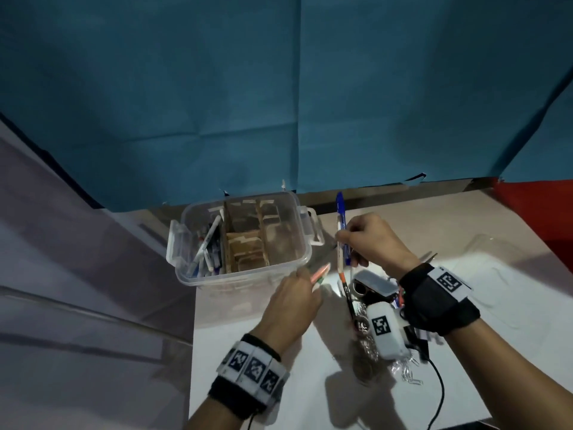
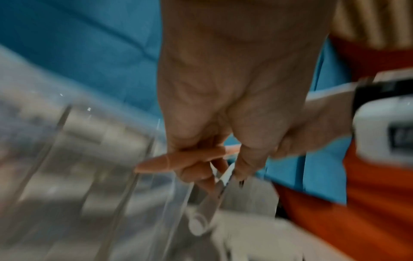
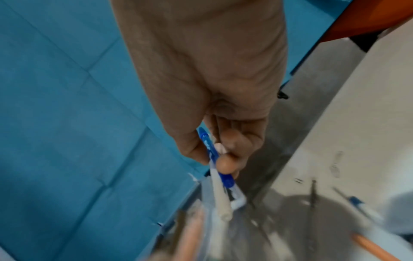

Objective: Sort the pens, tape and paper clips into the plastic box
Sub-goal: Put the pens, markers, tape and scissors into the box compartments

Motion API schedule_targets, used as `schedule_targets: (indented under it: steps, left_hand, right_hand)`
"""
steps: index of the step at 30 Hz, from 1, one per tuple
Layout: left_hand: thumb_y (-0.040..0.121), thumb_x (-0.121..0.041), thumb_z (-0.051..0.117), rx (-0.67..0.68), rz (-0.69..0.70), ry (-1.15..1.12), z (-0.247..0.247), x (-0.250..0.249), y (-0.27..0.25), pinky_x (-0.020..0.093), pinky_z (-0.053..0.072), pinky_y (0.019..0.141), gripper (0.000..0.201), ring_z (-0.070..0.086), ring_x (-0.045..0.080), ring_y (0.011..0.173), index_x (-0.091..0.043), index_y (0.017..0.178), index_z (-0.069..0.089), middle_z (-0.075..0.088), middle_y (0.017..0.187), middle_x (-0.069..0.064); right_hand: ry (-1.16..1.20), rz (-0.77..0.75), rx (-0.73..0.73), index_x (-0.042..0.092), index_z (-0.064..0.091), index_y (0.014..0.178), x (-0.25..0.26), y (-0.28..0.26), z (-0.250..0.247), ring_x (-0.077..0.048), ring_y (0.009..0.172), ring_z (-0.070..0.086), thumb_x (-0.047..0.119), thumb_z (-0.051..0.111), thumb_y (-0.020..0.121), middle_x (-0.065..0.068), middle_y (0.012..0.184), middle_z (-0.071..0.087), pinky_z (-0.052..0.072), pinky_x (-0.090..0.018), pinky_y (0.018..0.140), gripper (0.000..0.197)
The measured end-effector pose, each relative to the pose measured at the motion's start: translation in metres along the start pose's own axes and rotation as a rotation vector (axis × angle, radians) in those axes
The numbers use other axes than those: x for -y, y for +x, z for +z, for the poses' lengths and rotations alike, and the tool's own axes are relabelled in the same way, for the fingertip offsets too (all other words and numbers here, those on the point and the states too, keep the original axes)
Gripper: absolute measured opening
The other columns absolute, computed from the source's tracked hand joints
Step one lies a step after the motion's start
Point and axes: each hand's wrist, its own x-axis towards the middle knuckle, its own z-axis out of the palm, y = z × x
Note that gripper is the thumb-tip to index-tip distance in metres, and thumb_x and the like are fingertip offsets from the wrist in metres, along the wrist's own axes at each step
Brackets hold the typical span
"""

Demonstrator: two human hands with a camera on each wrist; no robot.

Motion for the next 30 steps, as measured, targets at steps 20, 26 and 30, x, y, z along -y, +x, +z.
schedule_targets:
  steps: [20,26,30]
  left_hand:
    - [0.098,-0.015,0.055,-0.462,-0.407,-0.399,-0.154,0.139,0.036,0.031,0.053,0.051,0.014,0.063,0.028,0.065,-0.003,0.103,0.061,0.064,0.093,0.022]
    - [0.095,-0.02,0.053,-0.355,-0.34,-0.034,-0.15,0.13,0.045,0.031,0.046,0.079,0.01,0.062,0.032,0.101,-0.014,0.094,0.061,0.066,0.107,0.014]
    - [0.094,-0.017,0.055,-0.422,-0.256,0.028,-0.147,0.088,0.032,0.028,0.046,0.075,0.016,0.066,0.03,0.096,-0.012,0.097,0.07,0.071,0.1,0.01]
  right_hand:
    - [-0.088,-0.134,0.446,0.0,0.065,0.098,0.114,0.059,0.175,-0.018,0.051,0.061,0.024,0.059,0.098,-0.012,0.072,0.066,0.052,-0.026,0.049,0.025]
    - [-0.115,-0.155,0.477,-0.005,0.064,0.1,0.11,0.056,0.149,-0.029,0.058,0.067,0.036,0.057,0.098,-0.016,0.072,0.067,0.061,-0.042,0.066,0.042]
    - [-0.012,-0.165,0.397,-0.011,0.06,0.095,0.091,0.06,0.079,-0.028,0.048,0.063,0.021,0.062,0.097,-0.019,0.062,0.064,0.058,-0.04,0.052,0.032]
